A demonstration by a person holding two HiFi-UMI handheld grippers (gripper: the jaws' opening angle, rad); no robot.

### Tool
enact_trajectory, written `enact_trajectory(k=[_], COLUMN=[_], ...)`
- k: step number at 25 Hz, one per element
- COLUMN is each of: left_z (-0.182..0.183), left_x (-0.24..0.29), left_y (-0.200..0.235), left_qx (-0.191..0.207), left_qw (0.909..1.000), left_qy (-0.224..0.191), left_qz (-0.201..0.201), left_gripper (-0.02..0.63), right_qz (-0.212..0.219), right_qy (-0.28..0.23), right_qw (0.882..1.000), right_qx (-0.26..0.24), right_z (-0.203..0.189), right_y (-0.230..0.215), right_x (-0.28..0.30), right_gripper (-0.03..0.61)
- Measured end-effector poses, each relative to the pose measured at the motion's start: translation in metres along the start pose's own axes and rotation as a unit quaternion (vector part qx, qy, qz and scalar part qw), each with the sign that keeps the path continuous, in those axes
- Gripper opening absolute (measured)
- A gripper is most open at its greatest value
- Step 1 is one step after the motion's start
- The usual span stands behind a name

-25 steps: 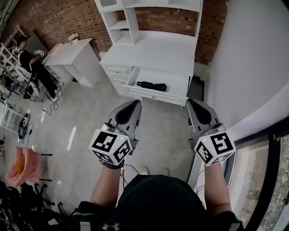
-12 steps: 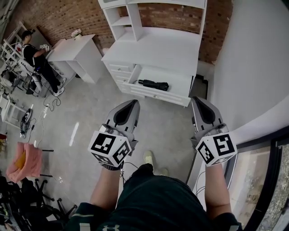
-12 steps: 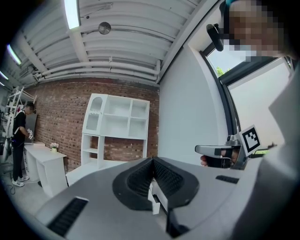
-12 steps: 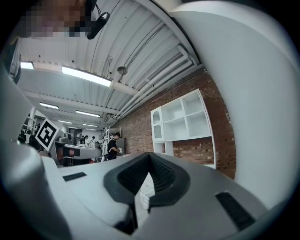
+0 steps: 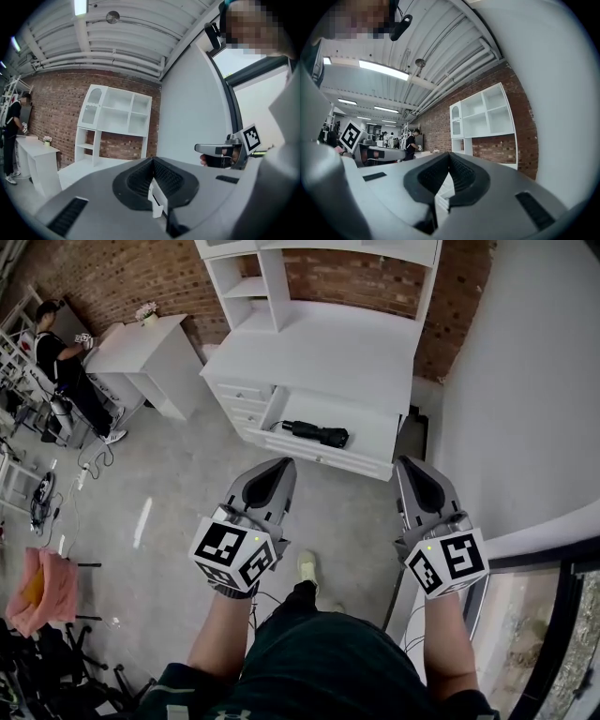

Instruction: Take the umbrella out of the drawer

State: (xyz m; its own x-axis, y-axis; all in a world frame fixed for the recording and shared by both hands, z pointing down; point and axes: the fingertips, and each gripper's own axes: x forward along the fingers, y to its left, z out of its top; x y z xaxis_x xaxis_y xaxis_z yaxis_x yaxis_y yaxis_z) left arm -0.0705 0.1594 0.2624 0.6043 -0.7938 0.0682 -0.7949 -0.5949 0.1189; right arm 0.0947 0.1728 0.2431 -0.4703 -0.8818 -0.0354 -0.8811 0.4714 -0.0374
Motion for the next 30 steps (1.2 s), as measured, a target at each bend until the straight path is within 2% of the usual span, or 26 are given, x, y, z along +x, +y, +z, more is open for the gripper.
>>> enact_trajectory(k=[10, 16, 26, 30], left_z=[-0.02, -0.034, -0.072, -0.088], left_x=[0.082, 0.123, 0.176, 0.197], left_y=[0.09, 0.135, 0.174, 0.187], left_qx=[0.003, 0.032, 0.043, 0.059], left_qw=[0.9984, 0.9939, 0.9851, 0.9822], left_qy=[0.037, 0.062, 0.1, 0.118], left_qz=[-0.043, -0.086, -0.133, -0.134], left_gripper=[0.008, 0.008, 0.008, 0.006], right_qz=[-0.019, -0.035, -0.056, -0.054], right_qy=[0.018, 0.027, 0.051, 0.055], right_qw=[1.0, 0.999, 0.997, 0.997], right_qx=[0.004, 0.001, 0.002, 0.006], right_z=[-0.021, -0.029, -0.048, -0.06], right_y=[-0.024, -0.029, -0.042, -0.052], right_x=[0.112, 0.171, 0.224, 0.242], right_gripper=[0.004, 0.005, 0.005, 0.005])
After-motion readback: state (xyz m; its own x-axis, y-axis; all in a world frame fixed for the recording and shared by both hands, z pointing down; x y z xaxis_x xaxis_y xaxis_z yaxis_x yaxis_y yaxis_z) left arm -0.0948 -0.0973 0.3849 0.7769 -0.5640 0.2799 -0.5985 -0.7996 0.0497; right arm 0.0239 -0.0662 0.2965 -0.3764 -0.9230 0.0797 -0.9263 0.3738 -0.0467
